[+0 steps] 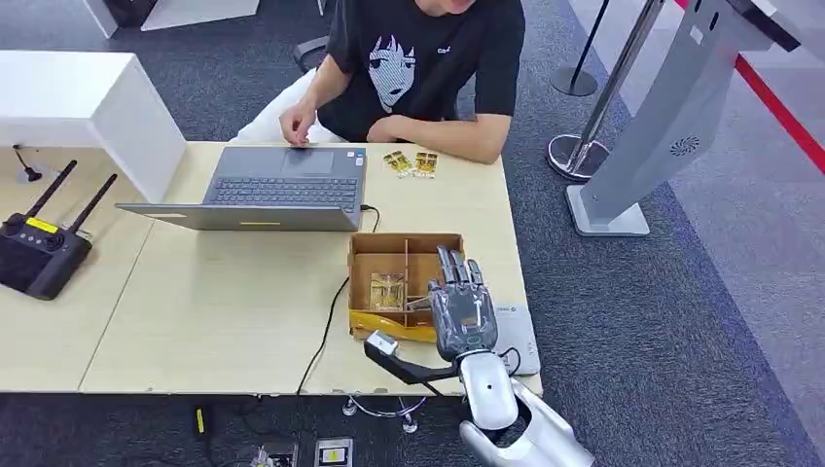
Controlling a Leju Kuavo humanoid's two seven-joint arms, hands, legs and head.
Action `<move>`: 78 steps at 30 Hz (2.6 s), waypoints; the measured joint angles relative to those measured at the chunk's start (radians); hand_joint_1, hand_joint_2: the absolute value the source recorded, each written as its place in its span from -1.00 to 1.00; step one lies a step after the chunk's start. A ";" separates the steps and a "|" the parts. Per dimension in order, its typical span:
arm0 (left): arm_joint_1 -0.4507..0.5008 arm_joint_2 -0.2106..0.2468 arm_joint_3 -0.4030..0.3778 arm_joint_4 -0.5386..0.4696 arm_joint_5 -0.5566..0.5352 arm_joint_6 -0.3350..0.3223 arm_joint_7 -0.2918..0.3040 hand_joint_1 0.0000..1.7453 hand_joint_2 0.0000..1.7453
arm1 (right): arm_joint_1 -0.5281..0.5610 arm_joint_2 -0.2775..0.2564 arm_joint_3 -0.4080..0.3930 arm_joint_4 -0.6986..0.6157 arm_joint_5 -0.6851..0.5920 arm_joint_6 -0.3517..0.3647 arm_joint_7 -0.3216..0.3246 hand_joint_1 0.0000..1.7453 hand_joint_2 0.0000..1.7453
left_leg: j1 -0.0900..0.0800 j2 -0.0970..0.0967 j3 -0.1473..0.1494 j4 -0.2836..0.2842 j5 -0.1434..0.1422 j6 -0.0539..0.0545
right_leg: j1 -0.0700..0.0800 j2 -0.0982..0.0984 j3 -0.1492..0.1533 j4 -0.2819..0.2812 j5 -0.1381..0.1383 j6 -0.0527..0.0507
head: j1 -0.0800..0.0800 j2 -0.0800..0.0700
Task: Pass the card to the sensor for recognition and then transmit it.
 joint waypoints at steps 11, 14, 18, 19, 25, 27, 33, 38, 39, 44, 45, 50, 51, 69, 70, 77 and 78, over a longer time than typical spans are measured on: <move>0.000 0.000 0.000 0.000 -0.005 0.003 0.010 -1.00 1.00 | -0.010 0.003 0.000 0.022 -0.038 0.017 -0.011 1.00 1.00 | 0.000 0.000 0.000 0.000 0.000 0.000 | 0.000 0.000 0.000 0.000 0.000 0.000 | 0.000 0.000; 0.000 0.000 0.000 0.000 -0.005 0.005 0.010 -1.00 1.00 | -0.012 0.003 0.000 0.026 -0.042 0.005 -0.011 1.00 1.00 | 0.000 0.000 0.000 0.000 0.000 0.000 | 0.000 0.000 0.000 0.000 0.000 0.000 | 0.000 0.000; 0.000 0.000 0.000 0.000 -0.005 0.010 0.010 -1.00 1.00 | -0.013 0.002 -0.003 0.026 -0.044 -0.039 -0.003 1.00 1.00 | 0.000 0.000 0.000 0.000 0.000 0.000 | 0.000 0.000 0.000 0.000 0.000 0.000 | 0.000 0.000; 0.000 0.000 0.000 0.000 -0.005 0.010 0.010 -1.00 1.00 | -0.013 0.002 -0.006 0.022 -0.044 -0.058 0.000 1.00 1.00 | 0.000 0.000 0.000 0.000 0.000 0.000 | 0.000 0.000 0.000 0.000 0.000 0.000 | 0.000 0.000; 0.000 0.000 0.000 0.000 -0.004 0.011 0.010 -1.00 1.00 | -0.016 -0.003 -0.019 -0.007 -0.041 -0.071 0.001 1.00 1.00 | 0.000 0.000 0.000 0.000 0.000 0.000 | 0.000 0.000 0.000 0.000 0.000 0.000 | 0.000 0.000; 0.000 0.000 0.000 0.000 -0.004 0.012 0.010 -1.00 1.00 | -0.015 -0.005 -0.021 -0.014 -0.041 -0.074 0.001 1.00 1.00 | 0.000 0.000 0.000 0.000 0.000 0.000 | 0.000 0.000 0.000 0.000 0.000 0.000 | 0.000 0.000; 0.001 0.000 0.000 0.000 -0.002 0.014 0.010 -1.00 1.00 | -0.015 -0.010 -0.043 -0.065 -0.035 -0.144 0.002 1.00 1.00 | 0.000 0.000 0.000 0.000 0.000 0.000 | 0.000 0.000 0.000 0.000 0.000 0.000 | 0.000 0.000; 0.001 0.000 0.000 0.002 -0.002 0.013 0.009 -1.00 1.00 | -0.015 -0.021 -0.082 -0.195 -0.032 -0.156 0.000 1.00 1.00 | 0.000 0.000 0.000 0.000 0.000 0.000 | 0.000 0.000 0.000 0.000 0.000 0.000 | 0.000 0.000; 0.001 0.000 0.000 0.002 -0.005 0.011 0.009 -1.00 1.00 | -0.017 -0.022 -0.090 -0.225 -0.034 -0.149 -0.002 1.00 1.00 | 0.000 0.000 0.000 0.000 0.000 0.000 | 0.000 0.000 0.000 0.000 0.000 0.000 | 0.000 0.000; -0.010 -0.003 0.000 0.005 -0.025 -0.007 0.020 -1.00 1.00 | -0.075 -0.016 -0.102 -0.295 -0.066 -0.078 -0.027 1.00 1.00 | 0.000 0.001 0.000 0.000 0.000 0.000 | 0.000 0.000 0.000 0.000 0.000 0.000 | 0.000 0.000; -0.015 -0.005 0.000 0.006 -0.030 -0.013 0.025 -1.00 1.00 | -0.096 -0.009 -0.102 -0.294 -0.081 -0.074 -0.029 1.00 1.00 | 0.000 0.001 0.000 0.000 0.000 0.000 | 0.000 0.000 0.000 0.000 0.000 0.000 | 0.000 0.000; -0.038 -0.018 0.000 0.014 -0.066 -0.045 0.060 -1.00 1.00 | -0.227 0.042 -0.101 -0.238 -0.199 -0.080 -0.057 1.00 1.00 | 0.000 0.000 0.000 0.000 0.002 0.000 | 0.000 0.000 0.000 0.002 0.001 0.000 | 0.000 0.000; -0.043 -0.021 0.000 0.016 -0.071 -0.051 0.064 -1.00 1.00 | -0.254 0.054 -0.101 -0.215 -0.222 -0.082 -0.065 1.00 1.00 | 0.000 0.000 0.000 0.000 0.002 0.000 | 0.000 0.000 0.000 0.002 0.001 0.000 | 0.000 0.000; -0.078 -0.055 0.005 0.070 -0.138 -0.067 0.093 -1.00 1.00 | -0.533 0.260 -0.094 0.197 -0.270 -0.118 -0.070 1.00 1.00 | 0.000 0.000 -0.001 0.000 0.002 0.000 | 0.000 0.000 -0.001 0.002 0.000 -0.001 | 0.000 0.000; -0.078 -0.055 0.006 0.073 -0.139 -0.065 0.093 -1.00 1.00 | -0.536 0.269 -0.093 0.214 -0.271 -0.123 -0.079 1.00 1.00 | 0.000 0.000 -0.001 0.000 0.002 0.000 | 0.000 0.000 -0.001 0.002 0.000 -0.001 | 0.000 0.000; -0.073 -0.058 0.022 0.089 -0.137 -0.044 0.084 -1.00 1.00 | -0.554 0.332 -0.093 0.314 -0.347 -0.138 -0.126 -1.00 1.00 | 0.000 0.000 -0.001 0.000 0.002 0.000 | 0.000 0.000 -0.002 0.002 0.000 -0.001 | 0.000 0.000; -0.071 -0.058 0.027 0.090 -0.137 -0.039 0.083 -1.00 1.00 | -0.553 0.337 -0.094 0.320 -0.385 -0.143 -0.144 -1.00 1.00 | 0.000 0.000 -0.001 0.000 0.002 0.000 | 0.000 0.000 -0.002 0.002 0.000 -0.001 | 0.000 0.000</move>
